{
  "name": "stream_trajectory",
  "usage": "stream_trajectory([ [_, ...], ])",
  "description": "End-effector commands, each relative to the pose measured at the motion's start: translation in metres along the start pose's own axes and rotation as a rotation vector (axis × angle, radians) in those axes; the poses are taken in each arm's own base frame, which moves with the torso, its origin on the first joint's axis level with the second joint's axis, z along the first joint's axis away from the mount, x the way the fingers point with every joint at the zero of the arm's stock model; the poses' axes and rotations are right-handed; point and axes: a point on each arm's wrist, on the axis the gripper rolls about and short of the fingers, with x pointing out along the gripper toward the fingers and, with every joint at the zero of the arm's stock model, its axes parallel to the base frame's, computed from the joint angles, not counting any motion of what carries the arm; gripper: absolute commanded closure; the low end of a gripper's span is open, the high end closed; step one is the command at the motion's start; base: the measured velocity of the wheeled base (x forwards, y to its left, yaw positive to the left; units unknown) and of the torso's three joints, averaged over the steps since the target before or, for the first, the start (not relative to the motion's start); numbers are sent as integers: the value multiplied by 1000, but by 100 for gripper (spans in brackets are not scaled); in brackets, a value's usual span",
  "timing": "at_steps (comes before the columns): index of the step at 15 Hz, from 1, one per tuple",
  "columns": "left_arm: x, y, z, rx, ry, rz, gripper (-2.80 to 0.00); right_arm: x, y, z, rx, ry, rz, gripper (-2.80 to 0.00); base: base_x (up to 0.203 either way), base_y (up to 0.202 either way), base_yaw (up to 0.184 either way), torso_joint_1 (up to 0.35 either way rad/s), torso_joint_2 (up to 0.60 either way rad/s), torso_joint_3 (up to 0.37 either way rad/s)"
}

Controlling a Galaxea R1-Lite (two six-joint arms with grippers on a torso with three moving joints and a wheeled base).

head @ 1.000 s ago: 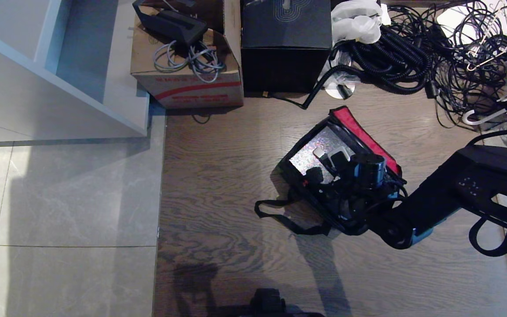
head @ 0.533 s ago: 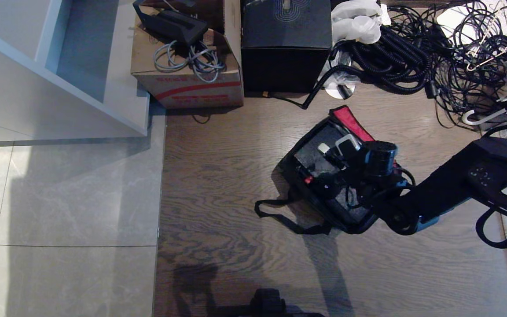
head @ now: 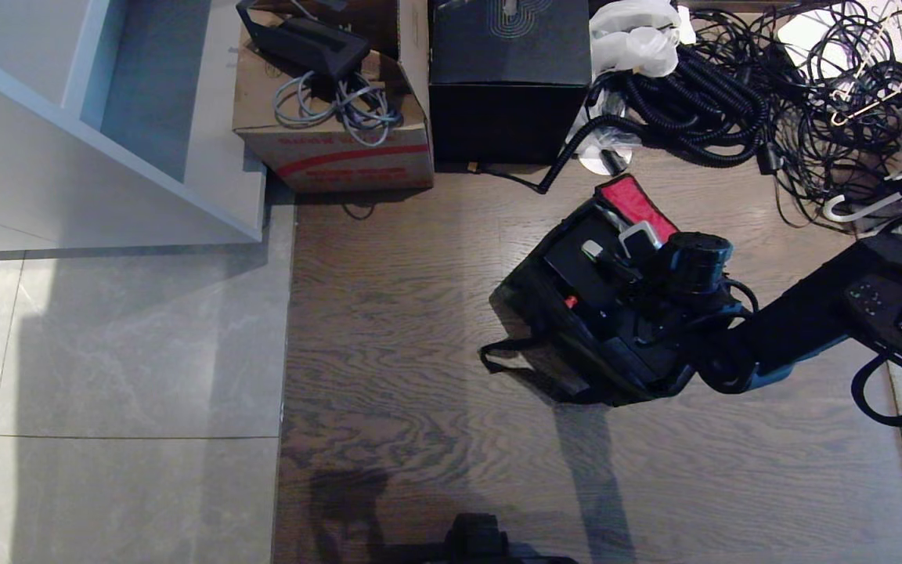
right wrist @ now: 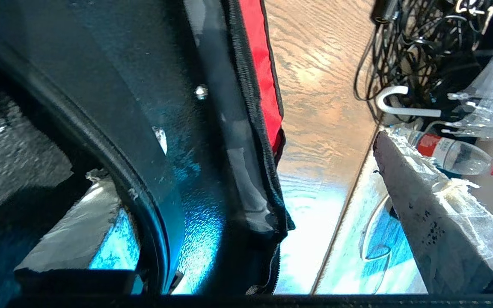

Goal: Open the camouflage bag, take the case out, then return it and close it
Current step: Grip the handle, then lift the black box

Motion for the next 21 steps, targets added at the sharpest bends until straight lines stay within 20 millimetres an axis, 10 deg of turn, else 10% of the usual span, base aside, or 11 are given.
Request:
stream_trajectory([
  [1, 0, 0, 0, 0, -1, 0, 0, 7, 7, -7, -10, 15, -5, -280, 0, 0, 0, 0, 0, 0],
  [3, 0, 0, 0, 0, -1, 0, 0, 7, 12, -12, -23, 27, 10, -280, 0, 0, 0, 0, 0, 0],
  [4, 0, 0, 0, 0, -3, 0, 0, 7, 16, -17, -36, 39, 20, 0, 0, 0, 0, 0, 0, 0],
  [16, 0, 0, 0, 0, -1, 0, 0, 0, 26, -6, 24, -7, -22, 0, 0, 0, 0, 0, 0, 0],
  [21, 0, 0, 0, 0, 0, 0, 0, -26, -3, 28, 114, -56, -102, 0, 0, 0, 0, 0, 0, 0],
])
